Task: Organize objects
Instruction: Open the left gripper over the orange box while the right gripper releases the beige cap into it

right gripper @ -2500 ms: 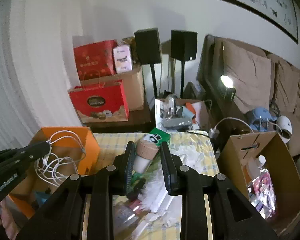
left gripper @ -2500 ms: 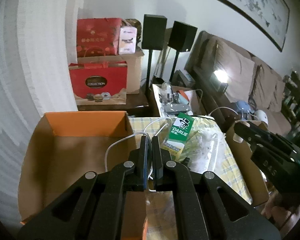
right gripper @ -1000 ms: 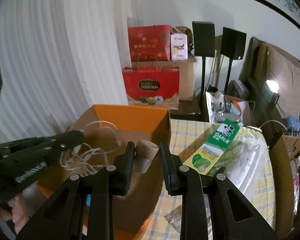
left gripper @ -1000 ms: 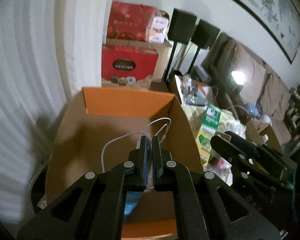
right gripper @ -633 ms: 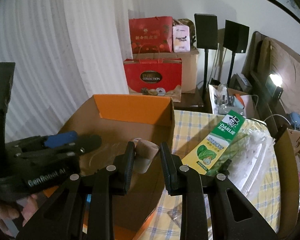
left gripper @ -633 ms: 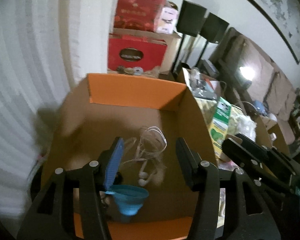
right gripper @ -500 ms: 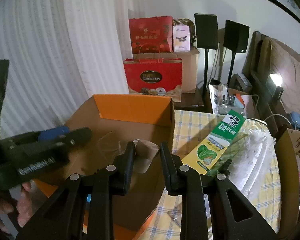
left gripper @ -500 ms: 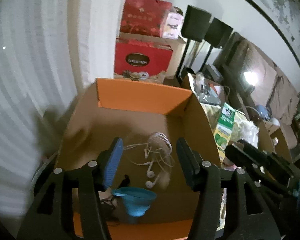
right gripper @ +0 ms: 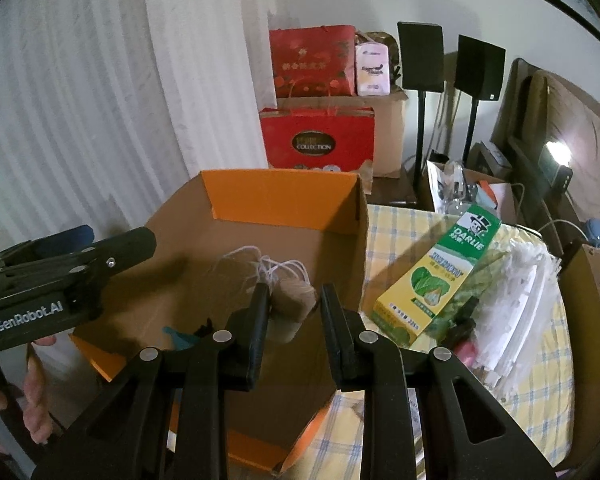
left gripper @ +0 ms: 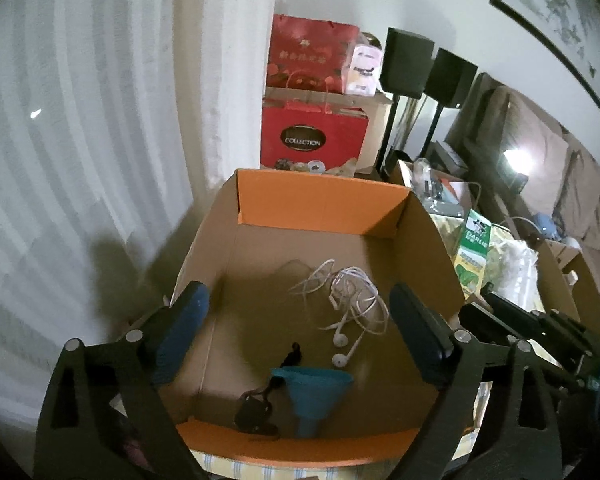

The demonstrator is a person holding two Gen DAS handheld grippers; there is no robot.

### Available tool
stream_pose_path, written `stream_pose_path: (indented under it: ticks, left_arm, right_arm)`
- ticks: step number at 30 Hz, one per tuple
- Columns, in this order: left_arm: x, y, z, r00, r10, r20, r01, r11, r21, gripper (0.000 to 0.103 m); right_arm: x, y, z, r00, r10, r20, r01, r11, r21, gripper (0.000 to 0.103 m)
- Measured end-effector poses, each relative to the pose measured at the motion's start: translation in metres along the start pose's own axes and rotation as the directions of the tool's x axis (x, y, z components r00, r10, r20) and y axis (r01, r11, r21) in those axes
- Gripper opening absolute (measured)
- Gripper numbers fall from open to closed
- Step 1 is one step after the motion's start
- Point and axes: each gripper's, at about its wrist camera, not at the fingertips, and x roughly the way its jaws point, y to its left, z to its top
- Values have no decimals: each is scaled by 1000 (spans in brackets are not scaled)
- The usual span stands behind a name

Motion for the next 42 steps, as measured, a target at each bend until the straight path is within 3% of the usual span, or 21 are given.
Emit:
stream_pose_path:
  ticks: [3,6,11,15,27,42]
  left_arm:
    - [1,7,-5,1000,-5,-8,4,1000,-26,94]
    - [1,13,-9,1000,-1,-18,1,999,-37,95]
    - [-1,21,-14,1000,1,-19,-2,999,-54,97]
    - [-3,23,-17,1000,7,-17,-8,999,-51,97]
    - [-13,12,-20,1000,11,14,-10,1000,-20,101]
    - [-19,-19,-21,999,-46,22,45,999,25,103]
  right_arm:
    - [1,4,-4,1000,-5,-3,5,1000,-10,26]
    - [1,5,-5,1000,-11,0,11,1000,-12,44]
    - [-4,3,-2,1000,-11,16,12,1000,-5,54]
    - [-11,-3,0,999,-24,37,24,1000,11,72]
    - [-33,-20,2,993,-94,74,93,995,27,102]
    - [-48,-43,-2,989,-128,76,124,990,64,103]
